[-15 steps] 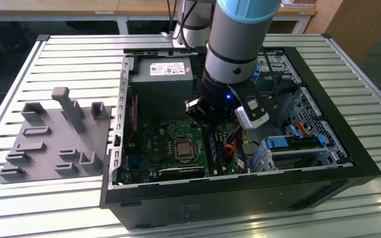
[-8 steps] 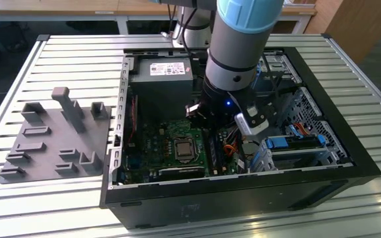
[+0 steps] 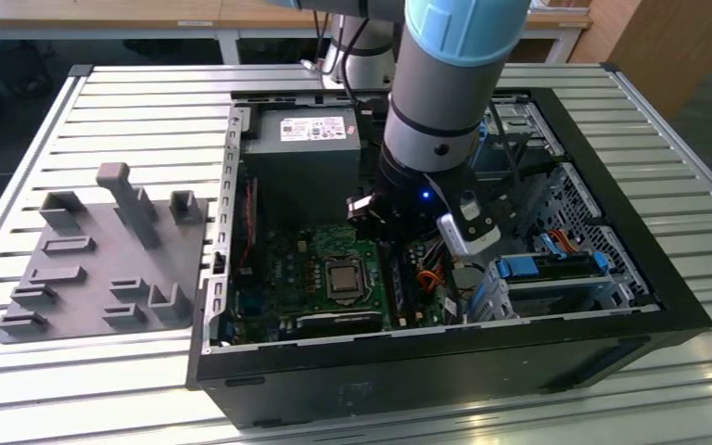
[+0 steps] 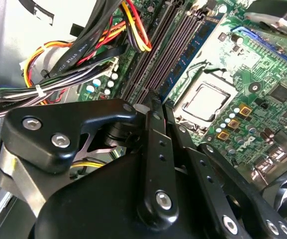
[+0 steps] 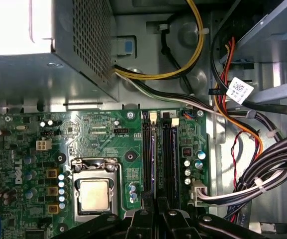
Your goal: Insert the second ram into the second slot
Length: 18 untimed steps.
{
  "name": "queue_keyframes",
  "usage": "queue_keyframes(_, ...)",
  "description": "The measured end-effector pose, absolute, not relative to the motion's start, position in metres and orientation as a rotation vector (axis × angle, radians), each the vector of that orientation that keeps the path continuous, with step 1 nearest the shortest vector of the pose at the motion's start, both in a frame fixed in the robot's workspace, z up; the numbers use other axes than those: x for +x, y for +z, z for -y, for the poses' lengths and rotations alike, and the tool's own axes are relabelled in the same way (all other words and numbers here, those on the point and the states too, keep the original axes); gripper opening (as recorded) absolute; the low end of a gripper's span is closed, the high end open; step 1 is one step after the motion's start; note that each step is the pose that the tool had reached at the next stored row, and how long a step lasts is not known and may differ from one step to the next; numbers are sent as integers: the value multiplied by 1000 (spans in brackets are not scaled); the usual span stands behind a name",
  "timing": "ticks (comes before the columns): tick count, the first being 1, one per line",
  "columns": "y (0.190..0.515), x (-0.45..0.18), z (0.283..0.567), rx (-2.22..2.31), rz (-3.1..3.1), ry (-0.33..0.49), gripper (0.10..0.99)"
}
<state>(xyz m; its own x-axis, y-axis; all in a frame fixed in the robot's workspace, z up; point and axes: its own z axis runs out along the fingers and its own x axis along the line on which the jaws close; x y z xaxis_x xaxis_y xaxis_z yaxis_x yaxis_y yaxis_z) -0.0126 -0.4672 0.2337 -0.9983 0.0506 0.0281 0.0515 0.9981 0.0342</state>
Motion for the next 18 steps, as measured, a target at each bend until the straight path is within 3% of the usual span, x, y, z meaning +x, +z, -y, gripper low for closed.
queue_keyframes(18,222,-10,465,-56,3113,-54,137)
